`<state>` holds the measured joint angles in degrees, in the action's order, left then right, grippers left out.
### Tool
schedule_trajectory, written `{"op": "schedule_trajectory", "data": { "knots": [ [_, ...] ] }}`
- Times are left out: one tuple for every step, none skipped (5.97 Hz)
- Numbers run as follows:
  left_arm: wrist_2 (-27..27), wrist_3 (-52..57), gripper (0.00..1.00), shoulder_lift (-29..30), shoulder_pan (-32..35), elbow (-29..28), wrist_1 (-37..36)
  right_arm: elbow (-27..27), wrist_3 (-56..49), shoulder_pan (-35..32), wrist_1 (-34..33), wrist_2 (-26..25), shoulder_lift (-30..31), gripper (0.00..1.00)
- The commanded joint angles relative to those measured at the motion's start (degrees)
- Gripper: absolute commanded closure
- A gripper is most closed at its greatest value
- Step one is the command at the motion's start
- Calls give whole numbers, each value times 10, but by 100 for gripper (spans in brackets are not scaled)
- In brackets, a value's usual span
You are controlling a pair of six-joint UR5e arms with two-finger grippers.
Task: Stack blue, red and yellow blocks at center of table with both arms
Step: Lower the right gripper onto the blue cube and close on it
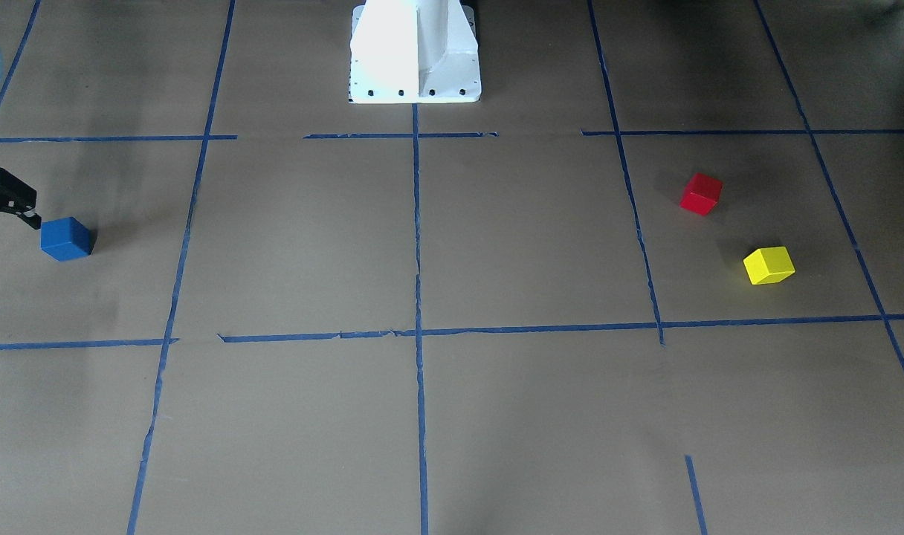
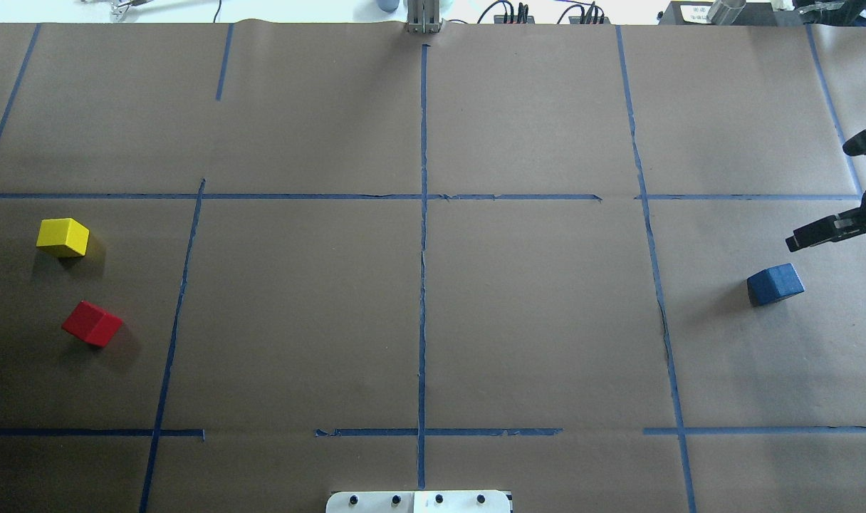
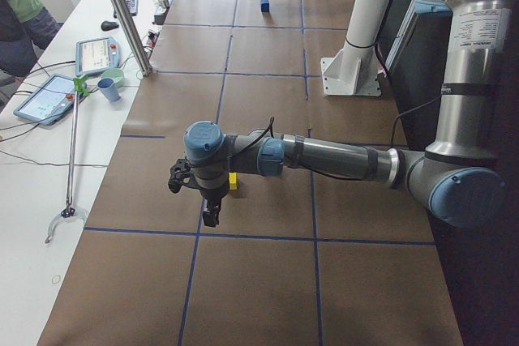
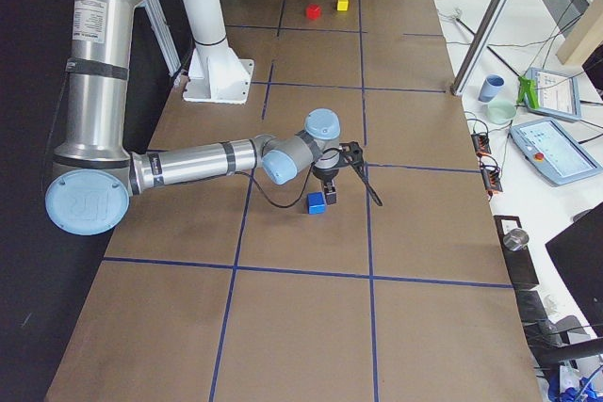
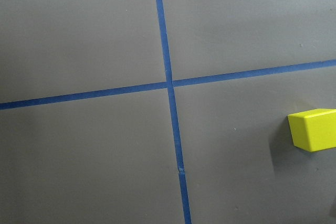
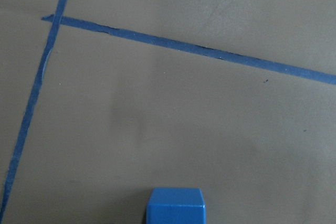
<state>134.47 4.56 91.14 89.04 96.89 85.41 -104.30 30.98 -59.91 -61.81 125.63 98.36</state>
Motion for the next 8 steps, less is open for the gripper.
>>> {"op": "schedule_trajectory", "data": {
  "knots": [
    [1, 0, 0, 1, 0, 1, -1, 27, 20, 33, 32, -13, 10, 0],
    [1, 0, 0, 1, 0, 1, 0, 36, 20, 50, 31, -19, 5, 0],
    [0, 0, 0, 1, 1, 1, 0, 45, 20, 58, 31, -20, 4, 0],
    [0, 0, 0, 1, 1, 1, -1, 52, 21, 62, 31, -21, 0, 0],
    [1, 0, 0, 1, 0, 1, 0, 65, 20, 62, 31, -21, -11, 0],
    [1, 0, 0, 1, 1, 1, 0, 78, 20, 65, 31, -21, -25, 0],
    [0, 0, 0, 1, 1, 1, 0, 79, 19, 67, 31, -21, -27, 1],
    [0, -1, 0, 1, 0, 1, 0, 80, 19, 69, 30, -21, -31, 57]
  ]
}}
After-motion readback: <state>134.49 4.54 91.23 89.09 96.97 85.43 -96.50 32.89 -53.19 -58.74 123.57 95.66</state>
